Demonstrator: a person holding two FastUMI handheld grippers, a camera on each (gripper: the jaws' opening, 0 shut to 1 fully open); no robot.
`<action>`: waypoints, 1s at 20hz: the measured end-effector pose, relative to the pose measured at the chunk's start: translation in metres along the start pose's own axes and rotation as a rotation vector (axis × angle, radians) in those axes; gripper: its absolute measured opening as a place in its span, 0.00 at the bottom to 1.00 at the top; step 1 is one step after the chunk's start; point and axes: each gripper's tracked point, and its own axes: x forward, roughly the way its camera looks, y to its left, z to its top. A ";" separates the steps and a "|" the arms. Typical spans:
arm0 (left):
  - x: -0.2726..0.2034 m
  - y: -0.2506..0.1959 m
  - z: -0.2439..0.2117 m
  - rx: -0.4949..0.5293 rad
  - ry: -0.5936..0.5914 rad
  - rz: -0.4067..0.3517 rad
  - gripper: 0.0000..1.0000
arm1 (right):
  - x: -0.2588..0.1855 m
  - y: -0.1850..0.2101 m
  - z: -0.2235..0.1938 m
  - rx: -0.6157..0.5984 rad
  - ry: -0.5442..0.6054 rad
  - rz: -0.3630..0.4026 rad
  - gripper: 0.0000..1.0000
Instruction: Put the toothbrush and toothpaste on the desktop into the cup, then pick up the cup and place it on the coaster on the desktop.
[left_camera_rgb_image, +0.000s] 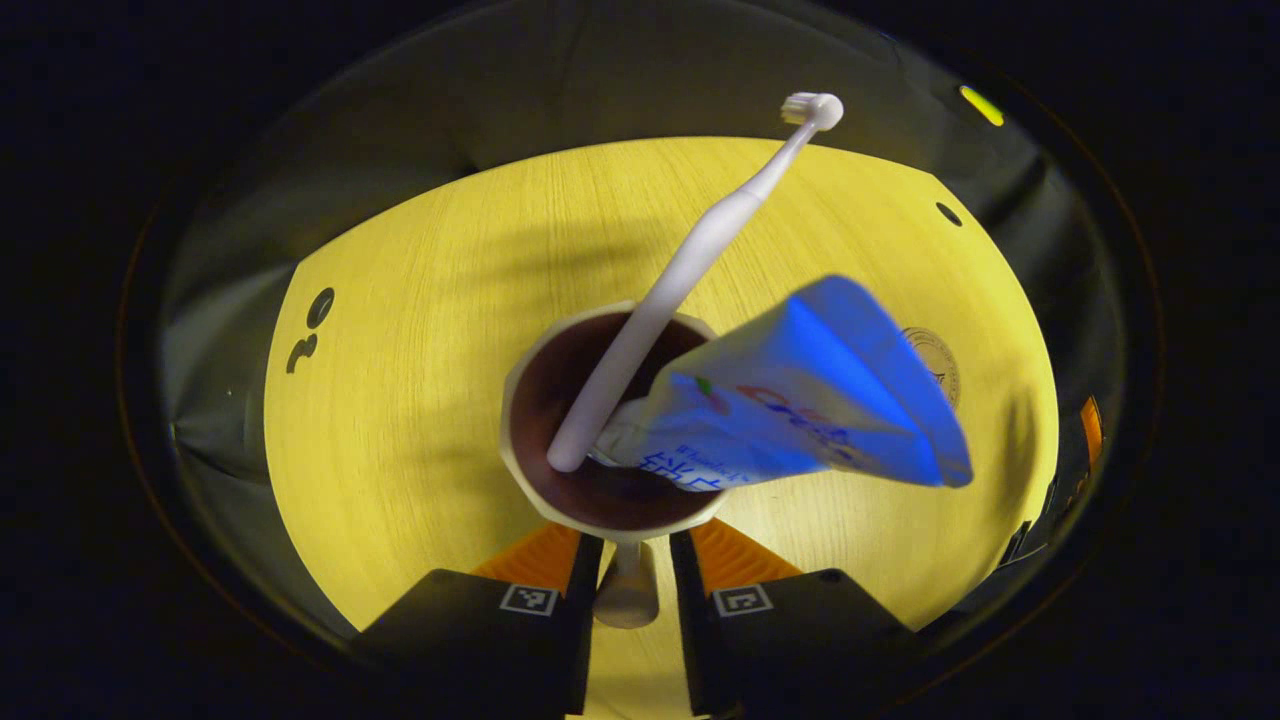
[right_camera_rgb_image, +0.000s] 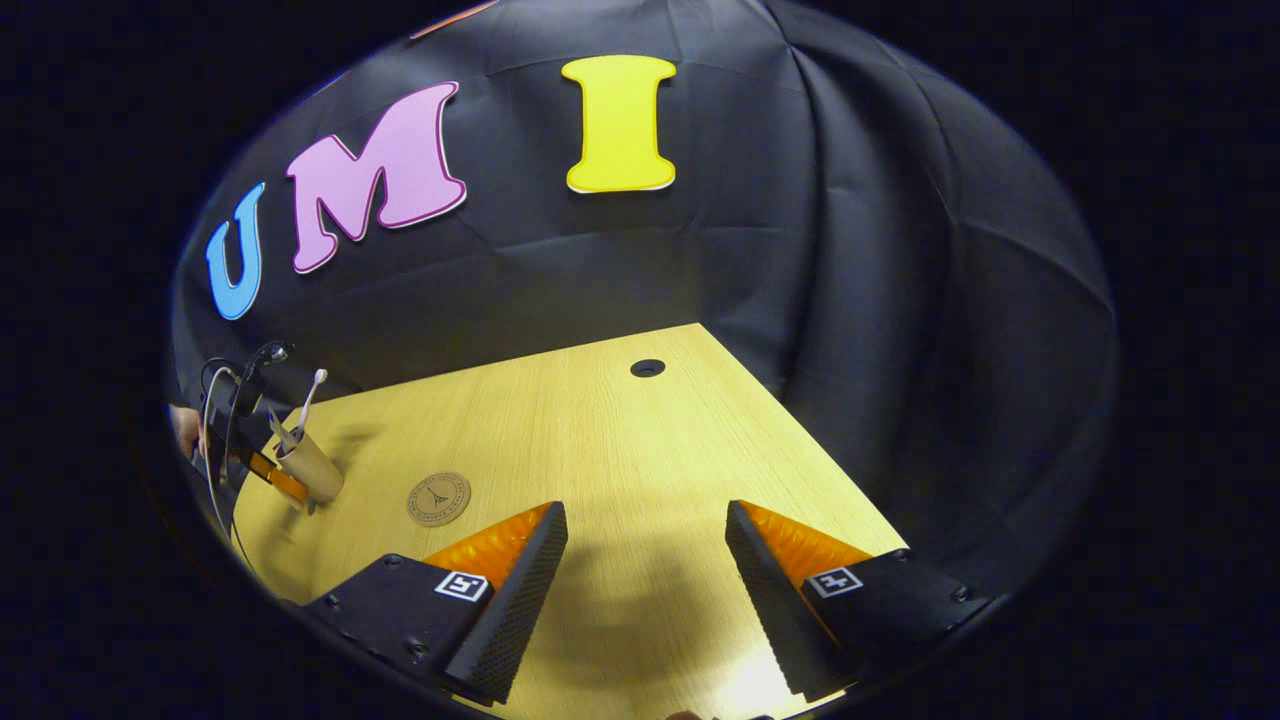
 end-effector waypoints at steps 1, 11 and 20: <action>0.000 -0.001 -0.002 -0.001 0.009 -0.007 0.31 | -0.001 0.000 -0.001 0.005 0.001 -0.001 0.98; -0.003 -0.004 0.001 0.004 -0.021 -0.042 0.24 | -0.009 -0.008 -0.002 0.007 0.006 -0.019 0.98; -0.015 -0.021 0.007 0.029 -0.064 -0.078 0.22 | -0.014 -0.006 0.002 -0.016 -0.002 -0.020 0.98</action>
